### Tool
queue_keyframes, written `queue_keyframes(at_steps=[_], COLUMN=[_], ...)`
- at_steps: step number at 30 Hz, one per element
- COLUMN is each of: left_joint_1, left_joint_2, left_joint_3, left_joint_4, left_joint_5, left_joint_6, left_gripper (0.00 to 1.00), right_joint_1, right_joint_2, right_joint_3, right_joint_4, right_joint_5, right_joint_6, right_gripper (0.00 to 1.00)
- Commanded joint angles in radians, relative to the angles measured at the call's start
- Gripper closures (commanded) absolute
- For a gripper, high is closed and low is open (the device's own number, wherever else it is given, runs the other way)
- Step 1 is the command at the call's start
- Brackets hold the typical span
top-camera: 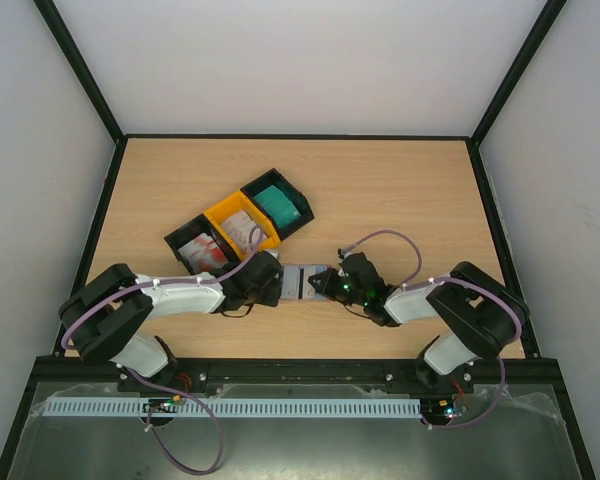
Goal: Put the credit cards into the card holder
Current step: Insert the credit card into the card holder.
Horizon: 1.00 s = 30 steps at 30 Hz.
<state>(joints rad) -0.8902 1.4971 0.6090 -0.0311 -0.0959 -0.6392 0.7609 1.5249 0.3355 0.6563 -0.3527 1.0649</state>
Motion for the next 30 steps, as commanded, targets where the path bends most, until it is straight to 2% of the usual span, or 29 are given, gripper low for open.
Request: queue_keyframes(at_steps=[1, 20, 30], left_joint_1=[-0.014, -0.015, -0.015], left_joint_2=[0.025, 0.025, 0.016], left_joint_3=[-0.027, -0.032, -0.035], left_joint_4=[-0.013, 0.006, 0.005], left_joint_5=[0.021, 0.03, 0.017], left_joint_6=[-0.016, -0.01, -0.014], left_gripper=[0.82, 0.8, 0.8], right_joint_1=[0.005, 0.006, 0.003], right_joint_2=[0.037, 0.113, 0.044], right_joint_3=[0.018, 0.013, -0.023], right_joint_4=[0.068, 0.174, 0.206], right_joint_5=[0.011, -0.005, 0.025], right_joint_6=[0.027, 0.082, 0.1], right_gripper=[0.98, 0.98, 0.98])
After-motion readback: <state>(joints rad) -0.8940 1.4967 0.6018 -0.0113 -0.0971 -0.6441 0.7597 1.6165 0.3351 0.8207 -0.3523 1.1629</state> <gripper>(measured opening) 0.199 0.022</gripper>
